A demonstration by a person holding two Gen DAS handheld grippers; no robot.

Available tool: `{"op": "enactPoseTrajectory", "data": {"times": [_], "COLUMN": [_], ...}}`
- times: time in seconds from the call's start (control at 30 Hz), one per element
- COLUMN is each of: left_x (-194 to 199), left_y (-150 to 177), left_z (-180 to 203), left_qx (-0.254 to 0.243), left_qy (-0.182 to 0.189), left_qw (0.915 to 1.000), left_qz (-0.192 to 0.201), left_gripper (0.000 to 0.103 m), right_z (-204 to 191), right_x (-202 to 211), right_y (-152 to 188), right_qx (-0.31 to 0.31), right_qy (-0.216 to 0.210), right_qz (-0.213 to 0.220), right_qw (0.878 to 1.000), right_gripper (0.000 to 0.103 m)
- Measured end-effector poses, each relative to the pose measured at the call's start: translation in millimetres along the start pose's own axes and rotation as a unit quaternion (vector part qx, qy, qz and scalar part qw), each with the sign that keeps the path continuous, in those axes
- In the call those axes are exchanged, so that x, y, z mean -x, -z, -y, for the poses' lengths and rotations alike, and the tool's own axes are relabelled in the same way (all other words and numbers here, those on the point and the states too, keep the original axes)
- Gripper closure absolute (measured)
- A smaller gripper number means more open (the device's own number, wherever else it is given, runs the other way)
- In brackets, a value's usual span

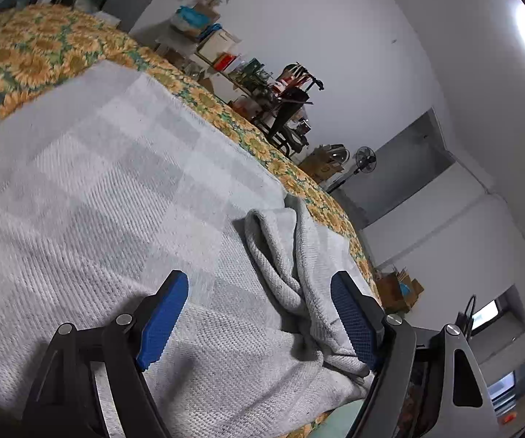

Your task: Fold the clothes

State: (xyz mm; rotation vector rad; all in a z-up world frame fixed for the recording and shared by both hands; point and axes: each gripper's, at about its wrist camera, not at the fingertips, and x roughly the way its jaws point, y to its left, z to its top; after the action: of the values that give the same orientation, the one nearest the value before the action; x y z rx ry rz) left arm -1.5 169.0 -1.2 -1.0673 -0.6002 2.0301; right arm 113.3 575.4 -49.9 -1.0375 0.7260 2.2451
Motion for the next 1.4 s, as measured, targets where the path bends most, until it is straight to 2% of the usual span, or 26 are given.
{"op": "enactPoseTrajectory", "data": {"times": [0.03,0.1,0.2,0.47,0.63,0.83,0.9,0.93,0.97,1.1,1.23,1.3,1.4], "left_x": [0.8,2.5,-0.7,9.9,5.3,-5.9,-10.0,-12.0,-14.1,-22.3,-30.1,-34.0,-39.7], "left_y": [-1.6,-2.0,-2.1,-7.7,-9.5,-13.1,-14.4,-15.1,-15.7,-18.3,-15.6,-13.3,-10.0], "left_z": [-1.1,-4.5,-8.5,-10.7,-16.4,-18.7,-18.8,-18.8,-18.8,-18.9,-14.2,-11.2,-6.5], "left_qx": [0.001,0.009,0.02,0.025,0.034,0.035,0.034,0.033,0.033,0.03,0.015,0.005,-0.01], "left_qy": [-0.001,-0.003,0.002,-0.001,-0.027,-0.037,-0.041,-0.042,-0.044,-0.05,-0.048,-0.045,-0.041], "left_qw": [1.0,1.0,0.9998,0.9994,0.9988,0.9986,0.9986,0.9985,0.9985,0.9983,0.9986,0.9987,0.9985], "left_qz": [0.0,0.001,0.0,0.024,0.021,0.011,0.008,0.007,0.005,-0.001,-0.015,-0.023,-0.035], "left_gripper": [0.023,0.023,0.023,0.023,0.023,0.023,0.023,0.023,0.023,0.023,0.023,0.023,0.023], "right_z": [-4.4,-15.5,-33.6,-91.9,-128.6,-143.9,-138.1,-134.5,-130.6,-114.0,-92.1,-86.6,-94.4], "right_x": [3.0,10.5,29.4,64.4,58.2,-4.0,-23.7,-26.1,-27.3,-10.3,-14.4,-20.5,-19.2], "right_y": [0.0,-2.7,-14.6,-63.1,-83.0,-112.5,-117.5,-115.6,-112.8,-79.2,-39.5,-20.0,2.9], "right_qx": [0.012,0.034,0.053,0.136,0.175,0.164,0.146,0.14,0.136,0.154,0.147,0.139,0.162], "right_qy": [0.003,-0.005,-0.053,-0.074,-0.081,-0.044,-0.036,-0.043,-0.05,-0.062,-0.093,-0.118,-0.139], "right_qz": [0.008,0.026,0.053,0.126,0.138,0.107,0.088,0.08,0.074,0.071,0.004,-0.033,-0.042], "right_qw": [1.0,0.999,0.996,0.98,0.971,0.98,0.985,0.986,0.987,0.984,0.985,0.983,0.976], "right_gripper": [0.079,0.089,0.091,0.091,0.091,0.089,0.081,0.068,0.064,0.063,0.053,0.053,0.053]}}
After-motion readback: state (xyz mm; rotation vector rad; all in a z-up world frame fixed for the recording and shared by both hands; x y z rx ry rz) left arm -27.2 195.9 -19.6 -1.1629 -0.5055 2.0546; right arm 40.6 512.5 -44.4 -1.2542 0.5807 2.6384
